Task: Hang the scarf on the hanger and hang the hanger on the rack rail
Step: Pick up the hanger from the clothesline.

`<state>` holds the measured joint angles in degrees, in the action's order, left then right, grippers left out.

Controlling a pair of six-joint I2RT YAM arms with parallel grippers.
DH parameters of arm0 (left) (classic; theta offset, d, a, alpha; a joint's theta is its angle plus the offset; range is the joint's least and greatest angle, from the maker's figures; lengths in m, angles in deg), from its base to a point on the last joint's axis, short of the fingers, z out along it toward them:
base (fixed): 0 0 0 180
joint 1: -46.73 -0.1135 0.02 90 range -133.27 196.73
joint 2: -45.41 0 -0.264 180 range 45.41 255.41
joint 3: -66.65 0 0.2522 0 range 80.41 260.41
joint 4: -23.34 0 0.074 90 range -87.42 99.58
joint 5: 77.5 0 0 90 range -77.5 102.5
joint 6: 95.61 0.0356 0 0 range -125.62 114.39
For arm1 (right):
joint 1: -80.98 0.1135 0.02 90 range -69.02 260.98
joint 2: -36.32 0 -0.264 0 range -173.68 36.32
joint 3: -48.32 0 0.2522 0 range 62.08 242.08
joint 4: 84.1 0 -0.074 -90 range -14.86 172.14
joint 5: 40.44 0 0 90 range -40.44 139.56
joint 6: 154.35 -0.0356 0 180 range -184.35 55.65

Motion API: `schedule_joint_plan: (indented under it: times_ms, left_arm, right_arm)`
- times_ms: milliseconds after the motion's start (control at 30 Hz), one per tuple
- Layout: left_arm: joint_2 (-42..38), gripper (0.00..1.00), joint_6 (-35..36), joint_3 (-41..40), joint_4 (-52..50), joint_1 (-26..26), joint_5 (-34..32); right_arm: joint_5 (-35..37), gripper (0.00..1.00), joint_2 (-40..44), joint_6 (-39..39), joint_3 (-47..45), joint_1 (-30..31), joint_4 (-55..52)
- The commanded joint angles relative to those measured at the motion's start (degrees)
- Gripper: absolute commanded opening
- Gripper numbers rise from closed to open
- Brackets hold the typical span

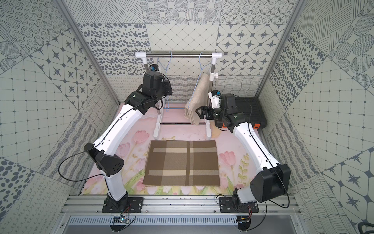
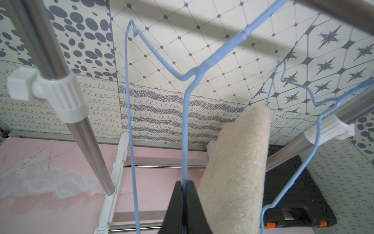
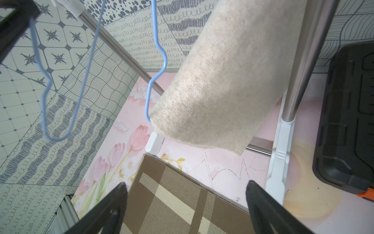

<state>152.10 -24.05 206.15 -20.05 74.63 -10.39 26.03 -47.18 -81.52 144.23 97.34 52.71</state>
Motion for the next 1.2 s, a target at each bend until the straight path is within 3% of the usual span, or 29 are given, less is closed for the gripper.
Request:
schedule_joint_plan:
  times_ms: [0, 100, 300, 467, 633, 767, 967, 1167]
  left_arm:
    - [-9.2, 0.00, 5.1, -7.5, 13.9, -0.1, 8.3]
    - [-12.9, 0.00, 4.9, -12.0, 18.6, -0.6, 12.6]
    - [-15.7, 0.00, -2.7, -16.8, 22.5, -3.5, 24.2]
    - [-28.1, 0.00, -19.9, -38.8, 33.7, -3.2, 26.0]
    - [-43.4, 0.00, -31.6, -62.5, 37.6, 2.7, 16.8]
    - [-49.8, 0.00, -40.6, -81.7, 45.0, 5.0, 15.2]
    - [-41.5, 0.00, -47.7, -103.0, 70.6, 10.3, 16.2]
    - [-28.0, 0.00, -50.3, -113.7, 93.2, 19.4, 10.5]
  right_arm:
    - [-1.2, 0.92, -1.0, -1.0, 0.0, -0.2, 3.0]
    - [-1.2, 0.91, -1.5, -0.9, 0.4, -0.1, 3.1]
    - [-0.5, 0.90, -0.9, -0.6, 0.7, -0.1, 2.5]
    - [-0.1, 0.90, 3.2, -0.3, -4.0, -0.2, 0.3]
    - [-3.0, 0.90, 8.0, -5.3, -13.2, -0.2, -0.4]
    - [-5.4, 0.89, 11.8, -10.0, -21.4, -0.1, -0.4]
    - [-4.8, 0.88, 16.6, -13.8, -32.1, 0.0, 0.1]
    - [-1.5, 0.87, 20.5, -15.2, -39.8, 0.0, 3.1]
